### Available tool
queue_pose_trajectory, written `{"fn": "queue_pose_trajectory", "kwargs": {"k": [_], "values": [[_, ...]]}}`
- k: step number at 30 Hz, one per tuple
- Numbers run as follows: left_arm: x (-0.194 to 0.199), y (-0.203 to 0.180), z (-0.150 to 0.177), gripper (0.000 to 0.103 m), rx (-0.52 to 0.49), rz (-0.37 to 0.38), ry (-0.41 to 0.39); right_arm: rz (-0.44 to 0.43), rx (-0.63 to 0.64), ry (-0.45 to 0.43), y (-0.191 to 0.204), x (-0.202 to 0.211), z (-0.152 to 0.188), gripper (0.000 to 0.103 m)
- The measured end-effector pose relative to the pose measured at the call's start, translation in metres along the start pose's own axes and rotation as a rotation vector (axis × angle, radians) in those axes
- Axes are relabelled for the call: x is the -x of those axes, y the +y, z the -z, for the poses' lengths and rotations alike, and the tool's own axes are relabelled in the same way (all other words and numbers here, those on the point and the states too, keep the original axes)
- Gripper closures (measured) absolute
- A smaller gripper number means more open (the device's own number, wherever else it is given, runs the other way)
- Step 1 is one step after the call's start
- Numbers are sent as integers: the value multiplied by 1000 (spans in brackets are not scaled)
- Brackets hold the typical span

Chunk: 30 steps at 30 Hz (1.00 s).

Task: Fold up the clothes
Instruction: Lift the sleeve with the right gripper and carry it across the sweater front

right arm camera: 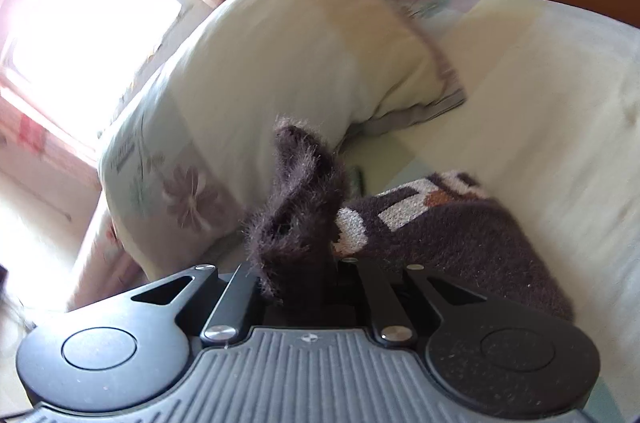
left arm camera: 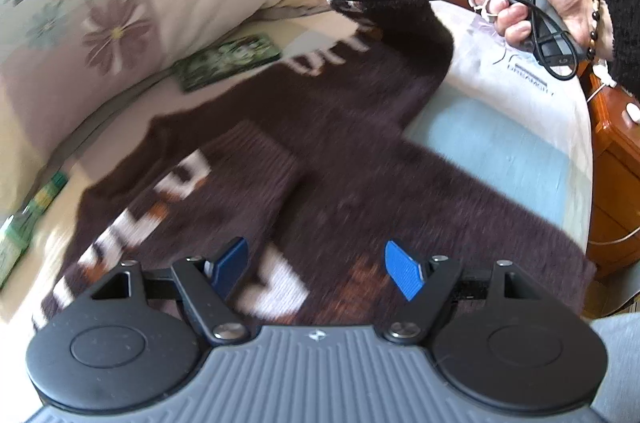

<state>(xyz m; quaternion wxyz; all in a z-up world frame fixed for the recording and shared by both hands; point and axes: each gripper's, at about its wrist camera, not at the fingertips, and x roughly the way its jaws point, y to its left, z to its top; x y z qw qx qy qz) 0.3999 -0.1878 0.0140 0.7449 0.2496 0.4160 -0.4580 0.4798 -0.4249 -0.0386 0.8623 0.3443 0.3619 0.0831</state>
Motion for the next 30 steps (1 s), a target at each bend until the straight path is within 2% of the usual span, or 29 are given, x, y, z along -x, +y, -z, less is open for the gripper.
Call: {"fn": "queue_pose_trajectory", "kwargs": {"k": [8,17,30], "values": [[31,29,49,27,22,-16,15,102,224,44,76,-31,32,94],[53,56,80,27,48,-28,3,136,393,57,140,-54,66,94],[65,75,118,27,49,-22,29,122,457,79,186,-75,110,94]]}}
